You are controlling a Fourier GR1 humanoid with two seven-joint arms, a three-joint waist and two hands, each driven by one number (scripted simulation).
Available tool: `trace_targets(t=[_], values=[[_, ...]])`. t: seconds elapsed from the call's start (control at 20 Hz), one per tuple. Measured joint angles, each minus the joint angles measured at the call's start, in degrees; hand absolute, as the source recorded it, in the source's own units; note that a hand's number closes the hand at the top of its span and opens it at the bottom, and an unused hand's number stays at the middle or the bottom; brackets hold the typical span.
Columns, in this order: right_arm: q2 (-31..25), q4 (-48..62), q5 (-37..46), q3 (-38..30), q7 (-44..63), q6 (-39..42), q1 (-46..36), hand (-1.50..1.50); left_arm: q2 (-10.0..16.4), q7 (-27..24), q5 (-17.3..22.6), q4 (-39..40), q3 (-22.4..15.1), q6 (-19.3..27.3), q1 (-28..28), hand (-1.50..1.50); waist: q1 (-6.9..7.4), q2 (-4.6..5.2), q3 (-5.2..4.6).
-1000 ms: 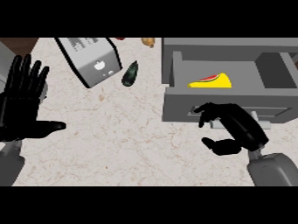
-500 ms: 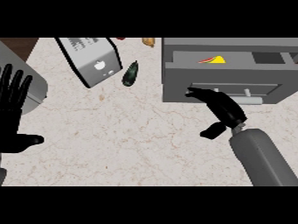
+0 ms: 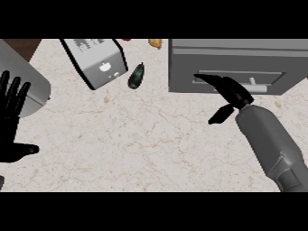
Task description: Pick up the cup, place it into the drawer and close the drawer
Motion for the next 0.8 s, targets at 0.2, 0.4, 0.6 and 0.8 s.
trace_targets(t=[0.2, 0.4, 0.6, 0.8], values=[[-1.7, 7.4, -0.3, -1.9, -4.8, 0.7, -4.7, -1.50, -0.3, 0.8, 0.1, -0.5, 0.2, -0.8, -0.3, -1.50, 0.82, -0.10, -0.07], [-3.2, 12.3, -0.6, -3.3, -7.3, 2.3, -8.4, -1.50, -0.8, 0.2, -0.4, 0.8, 0.2, -2.4, -0.5, -1.50, 1.54, 0.16, -0.05], [-4.0, 15.7, -0.7, -4.1, -9.3, 3.5, -10.2, -1.50, -0.7, -0.1, -1.1, 1.9, 0.3, -3.4, -1.2, -1.50, 2.02, 0.19, -0.10], [-4.7, 18.4, -1.6, -4.9, -12.1, 6.3, -11.0, -1.50, -1.7, -0.7, -2.2, 2.5, -0.3, -3.4, -1.6, -1.50, 2.43, 0.45, 0.24]])
